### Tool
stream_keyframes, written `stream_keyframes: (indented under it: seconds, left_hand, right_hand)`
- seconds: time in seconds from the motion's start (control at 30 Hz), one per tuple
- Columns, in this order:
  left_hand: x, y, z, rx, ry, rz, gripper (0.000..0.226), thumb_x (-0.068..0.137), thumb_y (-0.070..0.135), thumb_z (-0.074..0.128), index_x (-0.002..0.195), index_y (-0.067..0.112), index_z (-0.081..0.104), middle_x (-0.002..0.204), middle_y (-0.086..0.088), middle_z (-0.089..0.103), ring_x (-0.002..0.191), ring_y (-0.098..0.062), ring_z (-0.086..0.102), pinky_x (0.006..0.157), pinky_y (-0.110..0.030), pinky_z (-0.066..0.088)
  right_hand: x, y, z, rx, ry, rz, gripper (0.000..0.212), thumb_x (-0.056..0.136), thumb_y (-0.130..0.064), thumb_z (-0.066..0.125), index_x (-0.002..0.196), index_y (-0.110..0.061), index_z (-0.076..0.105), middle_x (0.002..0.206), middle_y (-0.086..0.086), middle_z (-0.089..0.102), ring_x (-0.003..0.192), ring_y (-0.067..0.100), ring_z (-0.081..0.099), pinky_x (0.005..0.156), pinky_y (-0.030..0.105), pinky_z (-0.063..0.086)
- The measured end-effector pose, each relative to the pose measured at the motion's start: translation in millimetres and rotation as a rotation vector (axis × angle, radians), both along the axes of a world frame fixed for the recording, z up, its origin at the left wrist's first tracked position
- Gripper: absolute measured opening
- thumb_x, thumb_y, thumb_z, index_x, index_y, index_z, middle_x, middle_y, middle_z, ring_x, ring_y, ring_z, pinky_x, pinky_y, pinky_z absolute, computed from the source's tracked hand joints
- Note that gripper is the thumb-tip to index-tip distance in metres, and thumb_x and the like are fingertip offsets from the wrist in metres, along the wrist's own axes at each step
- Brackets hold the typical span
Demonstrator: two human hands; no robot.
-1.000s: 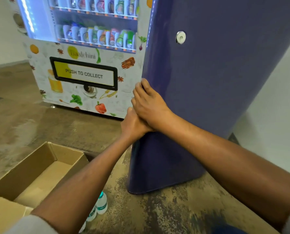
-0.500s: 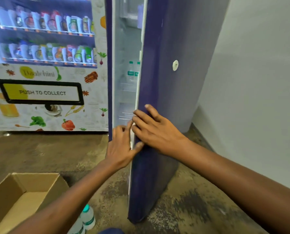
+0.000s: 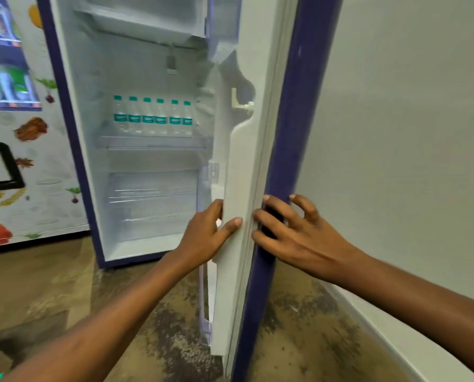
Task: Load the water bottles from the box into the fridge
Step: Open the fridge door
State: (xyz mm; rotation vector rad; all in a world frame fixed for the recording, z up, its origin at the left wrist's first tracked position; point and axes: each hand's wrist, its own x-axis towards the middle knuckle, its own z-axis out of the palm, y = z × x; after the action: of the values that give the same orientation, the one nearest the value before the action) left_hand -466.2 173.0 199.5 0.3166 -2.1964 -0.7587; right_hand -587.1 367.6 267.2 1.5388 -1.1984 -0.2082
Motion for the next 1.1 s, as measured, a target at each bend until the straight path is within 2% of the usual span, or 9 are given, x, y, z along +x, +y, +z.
stream_keyframes:
  seconds: [0.13, 0.2, 0.37, 0.6, 0.7, 0.8, 0.9, 1.0, 1.1]
  left_hand:
    - [-41, 26, 6, -0.043, -0.136, -0.021, 0.051, 0.086, 0.066, 0.040, 0.103, 0.018, 0.046, 0.091, -0.001, 0.066, 0.079, -0.021, 0.063, 0.069, -0.046, 0.052]
    - [-62, 41, 9, -0.101, -0.172, -0.030, 0.041, 0.093, 0.058, 0.042, 0.100, 0.018, 0.040, 0.087, 0.000, 0.062, 0.079, -0.026, 0.062, 0.067, -0.040, 0.051]
    - [-107, 79, 17, -0.180, -0.178, -0.034, 0.032, 0.099, 0.042, 0.040, 0.114, 0.014, 0.042, 0.098, -0.010, 0.066, 0.088, -0.029, 0.065, 0.070, -0.033, 0.045]
    - [-168, 100, 19, -0.168, -0.241, -0.115, 0.042, 0.099, 0.045, 0.043, 0.128, 0.015, 0.042, 0.111, -0.009, 0.066, 0.094, -0.027, 0.066, 0.084, -0.036, 0.051]
    - [-189, 102, 20, -0.200, -0.278, -0.140, 0.042, 0.099, 0.042, 0.044, 0.129, 0.013, 0.041, 0.110, -0.010, 0.066, 0.093, -0.028, 0.065, 0.082, -0.036, 0.050]
    - [-201, 99, 17, -0.279, -0.344, -0.195, 0.046, 0.098, 0.041, 0.048, 0.133, 0.013, 0.039, 0.114, -0.010, 0.064, 0.098, -0.027, 0.063, 0.082, -0.037, 0.050]
    - [-206, 85, 10, -0.446, -0.391, -0.168, 0.057, 0.094, 0.049, 0.051, 0.137, 0.013, 0.040, 0.125, -0.011, 0.058, 0.110, -0.028, 0.056, 0.089, -0.039, 0.046]
    - [-209, 64, -8, -0.662, -0.441, -0.072, 0.072, 0.091, 0.057, 0.049, 0.145, 0.014, 0.030, 0.146, -0.013, 0.041, 0.131, -0.035, 0.038, 0.107, -0.048, 0.032]
    - [-209, 46, -28, -0.710, -0.542, -0.045, 0.079, 0.091, 0.053, 0.051, 0.151, 0.019, 0.013, 0.159, -0.012, 0.014, 0.145, -0.035, 0.012, 0.113, -0.059, 0.014]
  right_hand:
    - [-13, 31, 14, 0.125, -0.102, -0.220, 0.018, 0.083, -0.018, 0.052, 0.099, -0.015, 0.059, 0.112, 0.011, 0.059, 0.124, 0.035, 0.046, 0.102, 0.046, 0.028]
    - [-15, 38, 26, 0.138, -0.182, -0.307, 0.036, 0.070, -0.037, 0.063, 0.097, -0.014, 0.062, 0.110, 0.011, 0.059, 0.123, 0.037, 0.043, 0.101, 0.048, 0.025]
    - [-31, 14, 52, -0.029, -0.244, -0.466, 0.041, 0.080, -0.045, 0.058, 0.099, -0.010, 0.067, 0.118, 0.017, 0.060, 0.123, 0.039, 0.044, 0.100, 0.046, 0.025]
    - [-96, 2, 61, 0.229, 0.000, -0.859, 0.041, 0.091, -0.045, 0.052, 0.112, -0.013, 0.068, 0.120, 0.007, 0.063, 0.135, 0.036, 0.032, 0.116, 0.053, -0.006]
    - [-120, -2, 60, 0.299, 0.104, -0.847, 0.026, 0.089, -0.037, 0.061, 0.096, -0.015, 0.071, 0.097, 0.005, 0.070, 0.114, 0.030, 0.054, 0.119, 0.051, 0.012]
    - [-152, 1, 57, 0.398, 0.120, -0.889, 0.024, 0.083, -0.035, 0.071, 0.079, -0.016, 0.057, 0.082, 0.004, 0.068, 0.089, 0.025, 0.061, 0.097, 0.039, 0.037]
    - [-181, 8, 57, 0.443, 0.173, -0.900, 0.038, 0.081, -0.029, 0.074, 0.074, -0.013, 0.041, 0.072, 0.003, 0.063, 0.070, 0.020, 0.058, 0.084, 0.033, 0.040]
    - [-207, 10, 55, 0.431, 0.187, -0.950, 0.028, 0.084, -0.018, 0.069, 0.072, -0.011, 0.044, 0.062, 0.002, 0.055, 0.060, 0.018, 0.044, 0.080, 0.031, 0.039]
    - [-225, 10, 52, 0.413, 0.214, -0.997, 0.019, 0.084, -0.010, 0.065, 0.073, -0.012, 0.050, 0.061, 0.000, 0.053, 0.061, 0.018, 0.046, 0.081, 0.031, 0.040]
